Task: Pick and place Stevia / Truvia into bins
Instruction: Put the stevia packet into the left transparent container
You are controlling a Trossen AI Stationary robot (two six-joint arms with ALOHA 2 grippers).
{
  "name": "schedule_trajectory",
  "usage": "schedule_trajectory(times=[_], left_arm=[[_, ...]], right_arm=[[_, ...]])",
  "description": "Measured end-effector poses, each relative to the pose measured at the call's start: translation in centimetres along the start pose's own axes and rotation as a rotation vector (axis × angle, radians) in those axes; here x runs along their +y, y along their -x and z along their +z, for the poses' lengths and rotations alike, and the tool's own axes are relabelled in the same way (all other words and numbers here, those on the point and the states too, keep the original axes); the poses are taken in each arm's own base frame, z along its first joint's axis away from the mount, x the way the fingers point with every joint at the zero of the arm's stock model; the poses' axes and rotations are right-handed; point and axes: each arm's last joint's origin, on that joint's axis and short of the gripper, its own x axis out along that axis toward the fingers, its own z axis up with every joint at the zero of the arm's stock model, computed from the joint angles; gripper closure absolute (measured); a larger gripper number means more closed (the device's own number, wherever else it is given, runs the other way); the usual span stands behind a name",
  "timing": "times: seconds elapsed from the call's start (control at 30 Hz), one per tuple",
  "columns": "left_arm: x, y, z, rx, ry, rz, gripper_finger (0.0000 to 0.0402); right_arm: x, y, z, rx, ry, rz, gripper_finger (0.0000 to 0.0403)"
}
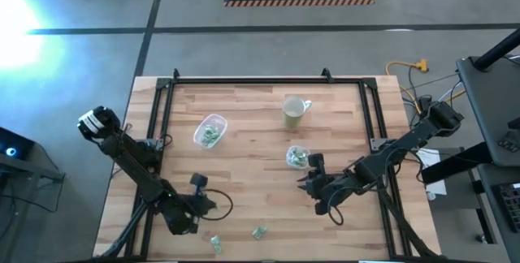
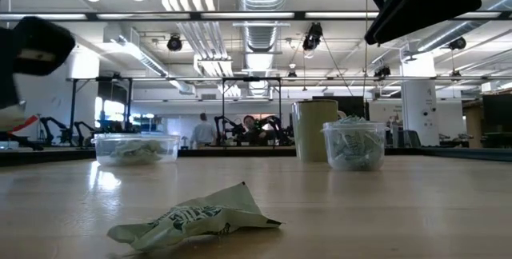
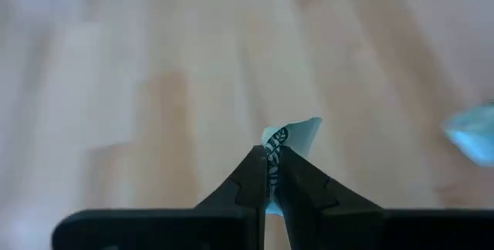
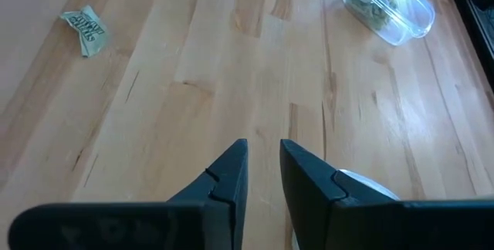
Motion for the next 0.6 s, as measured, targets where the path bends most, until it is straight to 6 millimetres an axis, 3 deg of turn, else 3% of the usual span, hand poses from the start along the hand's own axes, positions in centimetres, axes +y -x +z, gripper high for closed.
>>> schedule_trajectory(times=[0.37,0.6], left_arm=[[3.9,2.4,-0.2,-0.18,-0.122,0.595,0.0389],[7.7,2.4,0.0,-0.155,-0.051,0.757,0.0389]], right_arm=[[0.0,0.0,0.0,-0.004,-0.002,0.0,0.0335],[0.0,0.0,0.0,-0.008,0.0,0.001,0.0335]])
